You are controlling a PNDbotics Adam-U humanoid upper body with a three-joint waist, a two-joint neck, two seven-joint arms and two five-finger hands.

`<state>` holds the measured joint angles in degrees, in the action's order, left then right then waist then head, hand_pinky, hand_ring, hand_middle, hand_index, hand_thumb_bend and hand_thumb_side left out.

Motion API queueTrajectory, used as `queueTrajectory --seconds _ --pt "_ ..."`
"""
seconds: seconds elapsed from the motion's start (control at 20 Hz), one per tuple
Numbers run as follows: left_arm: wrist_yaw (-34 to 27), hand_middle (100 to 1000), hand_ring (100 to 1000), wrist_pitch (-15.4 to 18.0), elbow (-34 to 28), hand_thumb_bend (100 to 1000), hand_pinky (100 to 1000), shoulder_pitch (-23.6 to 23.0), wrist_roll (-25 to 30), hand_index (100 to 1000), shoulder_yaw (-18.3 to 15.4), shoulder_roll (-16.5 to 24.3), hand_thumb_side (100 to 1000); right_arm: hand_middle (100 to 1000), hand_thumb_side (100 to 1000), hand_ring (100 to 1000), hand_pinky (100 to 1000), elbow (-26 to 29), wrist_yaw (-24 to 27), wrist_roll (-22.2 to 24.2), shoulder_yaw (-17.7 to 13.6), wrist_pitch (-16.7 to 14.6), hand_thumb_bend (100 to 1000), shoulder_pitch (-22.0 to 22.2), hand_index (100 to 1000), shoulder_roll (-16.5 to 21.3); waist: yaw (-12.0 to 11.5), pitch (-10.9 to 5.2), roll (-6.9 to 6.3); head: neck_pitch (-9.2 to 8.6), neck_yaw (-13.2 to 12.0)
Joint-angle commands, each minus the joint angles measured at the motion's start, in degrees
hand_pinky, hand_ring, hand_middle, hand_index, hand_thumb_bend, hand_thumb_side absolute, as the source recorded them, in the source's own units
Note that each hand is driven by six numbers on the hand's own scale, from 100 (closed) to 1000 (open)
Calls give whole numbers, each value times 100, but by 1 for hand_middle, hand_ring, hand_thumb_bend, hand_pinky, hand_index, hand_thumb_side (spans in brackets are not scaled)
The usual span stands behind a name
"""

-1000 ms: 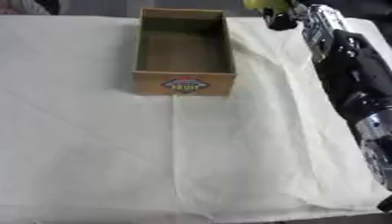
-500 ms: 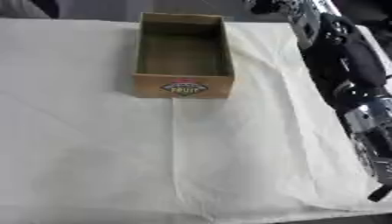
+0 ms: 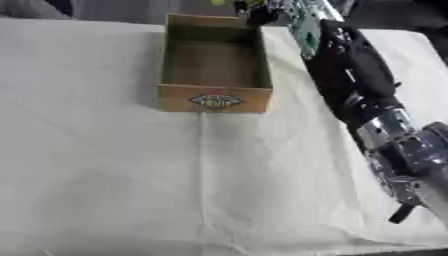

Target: Pick up objects on the table and place them in the box.

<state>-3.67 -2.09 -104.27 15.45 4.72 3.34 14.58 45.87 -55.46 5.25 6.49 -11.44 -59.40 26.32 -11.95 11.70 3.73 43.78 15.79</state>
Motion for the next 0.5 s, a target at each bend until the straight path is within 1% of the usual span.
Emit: queueTrajectory --seconds 0.05,0.1,0.15,0.2,0.25,0.3,0.35,0.4,0.45,0.5 --pt "-7 584 772 7 -79 322 632 97 28 752 16 30 616 323 286 320 100 -210 -255 77 -24 11 100 -91 423 -84 -9 -74 -28 2 37" --pt "-4 584 772 6 -79 322 632 95 27 752 14 30 616 365 301 355 100 -278 -336 96 -34 4 100 -81 472 -121 -13 -68 -30 4 37" --pt "-2 584 772 6 -80 322 632 96 26 752 14 28 616 464 347 415 100 -333 -410 118 -41 -17 100 -74 591 -151 -12 -62 -32 5 36" --pt "-1 584 772 6 -80 323 632 98 26 752 14 25 616 502 374 458 127 -374 -479 149 -42 -51 118 -67 638 -175 -8 -58 -35 6 34" --pt "0 583 772 6 -81 323 632 98 28 752 15 23 616 579 411 556 296 -405 -549 175 -43 -86 234 -59 719 -191 -1 -55 -40 7 32" --pt "2 583 772 6 -81 323 632 97 29 752 16 22 616 587 414 565 313 -426 -613 190 -49 -119 242 -52 726 -202 5 -54 -44 8 31" --pt "4 583 772 6 -81 323 632 94 28 752 14 21 616 634 428 623 405 -442 -665 196 -57 -145 283 -47 754 -208 10 -54 -47 9 30" --pt "5 583 772 6 -80 323 632 91 26 752 11 20 616 666 440 667 468 -453 -709 199 -63 -175 318 -41 774 -211 16 -54 -50 11 29" --pt "6 583 771 6 -78 324 632 88 23 752 9 19 616 706 453 722 555 -460 -747 204 -65 -208 354 -37 800 -213 23 -55 -54 15 27" --pt "7 583 771 5 -76 324 632 84 22 752 8 17 616 715 455 735 574 -459 -781 207 -65 -243 362 -35 803 -212 31 -57 -57 20 24"
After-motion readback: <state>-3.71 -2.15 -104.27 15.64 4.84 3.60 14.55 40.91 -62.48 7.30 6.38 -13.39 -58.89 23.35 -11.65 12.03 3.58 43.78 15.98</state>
